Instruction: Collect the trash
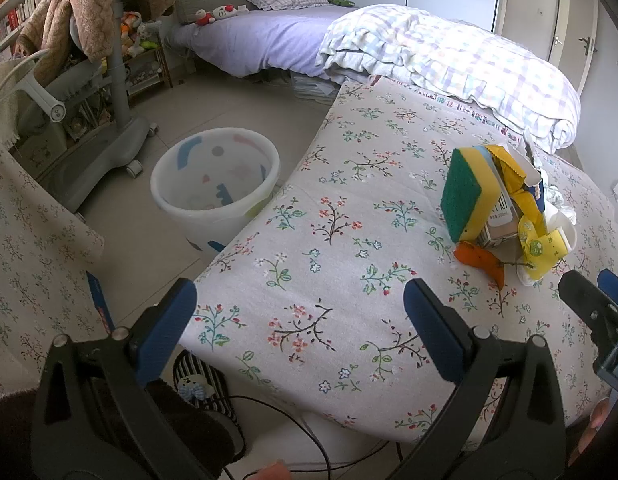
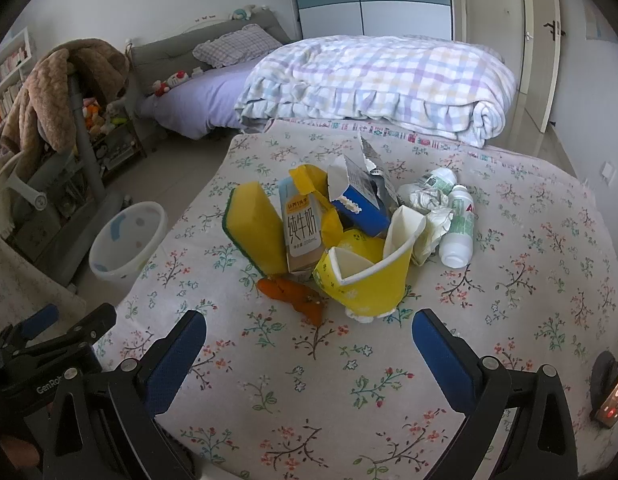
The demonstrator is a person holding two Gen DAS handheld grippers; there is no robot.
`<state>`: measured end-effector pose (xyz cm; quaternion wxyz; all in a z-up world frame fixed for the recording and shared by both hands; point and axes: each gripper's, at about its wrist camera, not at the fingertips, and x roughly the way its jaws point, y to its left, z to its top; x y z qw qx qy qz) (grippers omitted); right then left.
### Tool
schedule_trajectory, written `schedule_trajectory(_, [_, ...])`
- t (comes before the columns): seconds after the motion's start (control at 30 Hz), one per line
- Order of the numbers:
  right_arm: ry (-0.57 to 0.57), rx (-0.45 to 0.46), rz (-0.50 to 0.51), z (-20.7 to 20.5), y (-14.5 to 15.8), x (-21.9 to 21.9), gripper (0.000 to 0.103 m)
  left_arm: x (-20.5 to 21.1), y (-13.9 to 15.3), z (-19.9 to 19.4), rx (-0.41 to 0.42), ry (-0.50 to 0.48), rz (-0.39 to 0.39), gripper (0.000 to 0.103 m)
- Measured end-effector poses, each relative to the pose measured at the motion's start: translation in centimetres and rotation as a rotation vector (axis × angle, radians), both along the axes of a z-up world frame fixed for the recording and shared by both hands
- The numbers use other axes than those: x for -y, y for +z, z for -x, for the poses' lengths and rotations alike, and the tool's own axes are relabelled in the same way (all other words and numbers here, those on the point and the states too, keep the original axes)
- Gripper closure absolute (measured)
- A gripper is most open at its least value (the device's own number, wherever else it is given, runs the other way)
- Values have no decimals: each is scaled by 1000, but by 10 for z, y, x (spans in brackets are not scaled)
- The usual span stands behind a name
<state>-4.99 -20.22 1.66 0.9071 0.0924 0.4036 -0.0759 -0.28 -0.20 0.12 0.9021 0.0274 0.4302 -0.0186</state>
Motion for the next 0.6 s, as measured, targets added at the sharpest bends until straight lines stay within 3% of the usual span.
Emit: schedule_trajectory(0.6, [-2,-11,-13,-1,-4,1,0,-1,0,0,-1,0,3,0])
